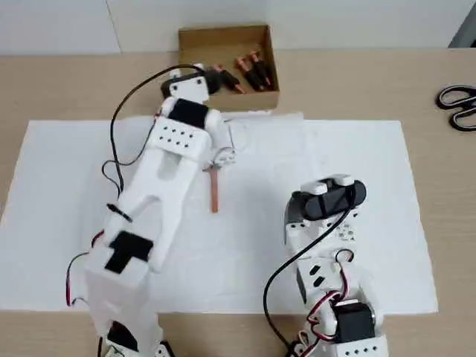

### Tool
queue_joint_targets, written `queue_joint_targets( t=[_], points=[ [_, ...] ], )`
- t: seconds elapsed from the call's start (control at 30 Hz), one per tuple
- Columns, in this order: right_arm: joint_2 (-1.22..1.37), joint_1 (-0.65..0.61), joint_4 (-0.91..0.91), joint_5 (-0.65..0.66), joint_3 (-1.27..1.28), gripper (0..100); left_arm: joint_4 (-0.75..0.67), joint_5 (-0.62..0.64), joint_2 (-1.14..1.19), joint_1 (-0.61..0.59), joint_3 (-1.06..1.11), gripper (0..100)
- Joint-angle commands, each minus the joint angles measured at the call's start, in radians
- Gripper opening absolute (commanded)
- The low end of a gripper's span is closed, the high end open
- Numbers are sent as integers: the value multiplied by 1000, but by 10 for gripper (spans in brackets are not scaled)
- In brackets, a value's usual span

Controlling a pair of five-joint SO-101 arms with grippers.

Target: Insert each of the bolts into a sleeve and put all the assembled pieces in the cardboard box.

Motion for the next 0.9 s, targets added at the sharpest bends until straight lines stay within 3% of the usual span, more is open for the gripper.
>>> queue_joint_targets(
  t=[0.0,0.27,0.53,0.87],
  points=[
    [-16,7,-2,9,-14,5,32,8,40,-8,-81,18],
    [-16,7,-2,9,-15,5,150,-41,166,-9,-222,213],
    [-16,7,-4,9,-15,5,143,-170,287,-9,-289,214],
    [-16,8,-5,9,-15,5,144,-187,410,-23,-452,214]
  ],
)
